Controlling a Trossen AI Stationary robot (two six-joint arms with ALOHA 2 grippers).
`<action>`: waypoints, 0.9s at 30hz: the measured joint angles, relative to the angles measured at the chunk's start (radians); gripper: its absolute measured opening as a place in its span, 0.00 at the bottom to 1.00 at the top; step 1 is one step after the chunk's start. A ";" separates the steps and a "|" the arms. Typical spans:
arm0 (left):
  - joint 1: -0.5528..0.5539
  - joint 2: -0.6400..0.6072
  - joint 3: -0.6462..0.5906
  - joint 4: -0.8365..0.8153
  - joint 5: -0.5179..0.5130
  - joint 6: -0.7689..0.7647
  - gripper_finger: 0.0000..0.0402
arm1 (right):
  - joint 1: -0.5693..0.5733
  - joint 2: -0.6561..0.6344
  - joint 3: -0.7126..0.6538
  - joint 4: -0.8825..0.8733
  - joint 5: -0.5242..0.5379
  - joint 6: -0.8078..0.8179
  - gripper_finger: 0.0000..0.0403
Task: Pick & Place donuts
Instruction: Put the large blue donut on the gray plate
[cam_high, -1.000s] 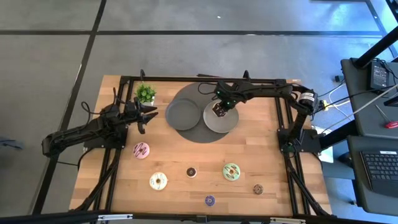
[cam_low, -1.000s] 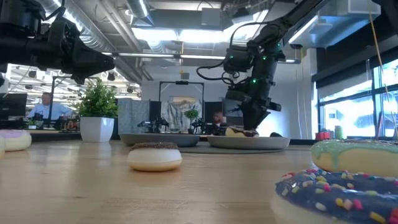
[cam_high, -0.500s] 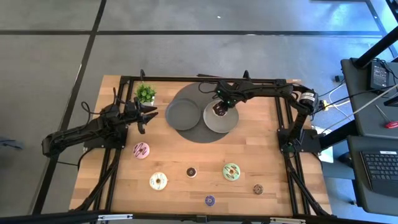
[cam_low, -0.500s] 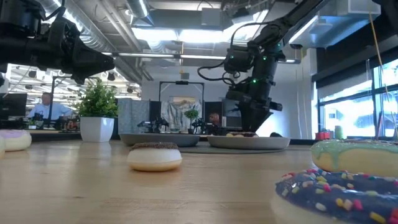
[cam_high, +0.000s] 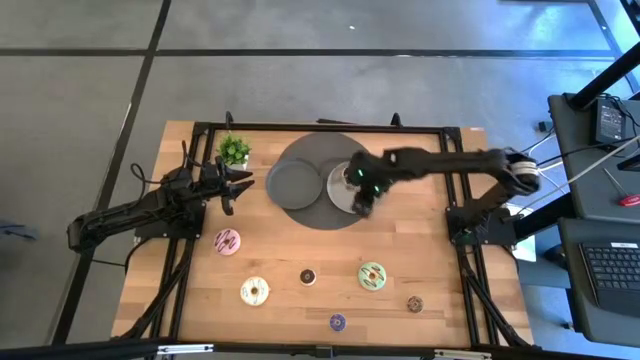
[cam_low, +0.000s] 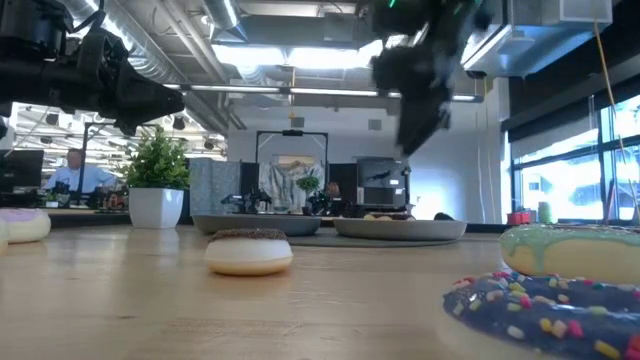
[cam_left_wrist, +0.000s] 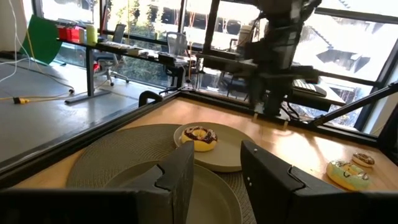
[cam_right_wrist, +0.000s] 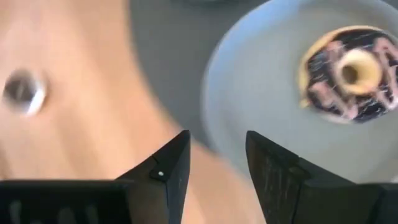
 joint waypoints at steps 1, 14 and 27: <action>0.000 0.001 0.000 0.000 0.000 0.000 0.32 | 0.046 -0.022 -0.003 -0.017 0.026 -0.011 0.39; 0.000 0.001 0.000 -0.001 0.000 0.002 0.32 | 0.490 -0.031 -0.180 0.144 0.093 0.139 0.39; 0.000 0.001 0.000 -0.060 0.000 0.000 0.32 | 0.594 0.150 -0.215 0.244 0.113 0.165 0.39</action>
